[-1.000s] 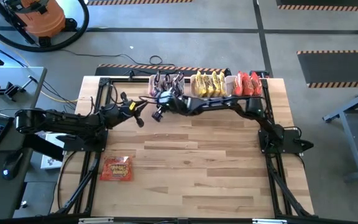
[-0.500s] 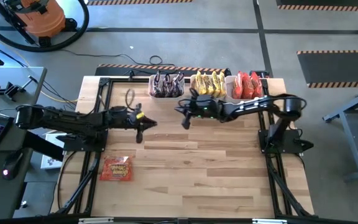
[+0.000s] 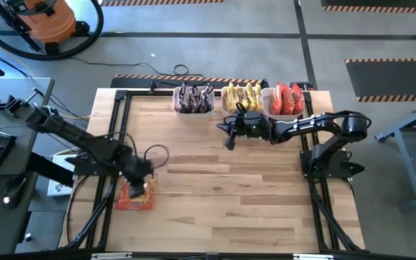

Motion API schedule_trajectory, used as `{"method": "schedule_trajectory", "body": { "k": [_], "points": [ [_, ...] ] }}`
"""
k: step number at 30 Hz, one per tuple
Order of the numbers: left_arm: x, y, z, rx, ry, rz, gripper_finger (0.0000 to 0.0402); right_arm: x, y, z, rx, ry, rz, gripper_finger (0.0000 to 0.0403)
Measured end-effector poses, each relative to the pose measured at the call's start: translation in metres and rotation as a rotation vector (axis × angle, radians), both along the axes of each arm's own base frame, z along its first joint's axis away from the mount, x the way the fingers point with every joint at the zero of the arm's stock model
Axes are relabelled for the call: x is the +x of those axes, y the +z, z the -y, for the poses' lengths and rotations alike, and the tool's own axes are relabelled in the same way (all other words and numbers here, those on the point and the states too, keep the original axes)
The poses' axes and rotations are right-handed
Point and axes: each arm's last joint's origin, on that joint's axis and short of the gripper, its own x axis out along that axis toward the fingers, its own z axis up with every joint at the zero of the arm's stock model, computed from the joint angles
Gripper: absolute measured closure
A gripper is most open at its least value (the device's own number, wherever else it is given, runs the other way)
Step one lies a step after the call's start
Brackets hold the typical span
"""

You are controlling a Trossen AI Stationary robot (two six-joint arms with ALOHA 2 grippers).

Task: Sort Maruchan noodles
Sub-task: Put the orange noodle into the right white bin

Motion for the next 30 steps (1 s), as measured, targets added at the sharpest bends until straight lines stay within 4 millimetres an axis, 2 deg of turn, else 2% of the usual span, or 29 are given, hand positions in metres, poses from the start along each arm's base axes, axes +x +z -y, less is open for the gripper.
{"method": "schedule_trajectory", "body": {
  "k": [4,8,13,17,21,26,30],
  "points": [
    [-0.009,-0.004,0.018,-0.005,0.041,-0.099,0.0367,0.0,0.0,0.0,-0.014,0.005,0.0,0.0403],
    [-0.008,-0.015,0.029,0.022,0.044,-0.172,0.0367,0.0,0.001,0.0,-0.018,0.006,0.0,0.0403],
    [0.005,-0.035,0.041,0.074,-0.024,-0.199,0.0367,0.0,0.001,0.0,-0.017,0.006,0.001,0.0403],
    [0.026,-0.043,0.043,0.088,-0.032,-0.09,0.0367,0.0,0.001,0.0,-0.017,0.006,0.0,0.0403],
    [0.047,-0.046,0.028,0.212,0.033,0.067,0.0367,0.0,0.001,0.0,-0.016,0.005,0.001,0.0403],
    [0.075,-0.042,-0.014,0.44,0.208,0.27,0.0367,0.0,0.001,0.0,-0.015,0.005,0.001,0.0402],
    [0.101,-0.036,-0.044,0.531,0.311,0.458,0.0367,0.0,0.001,0.0,-0.015,0.006,0.001,0.0402]
  ]
}}
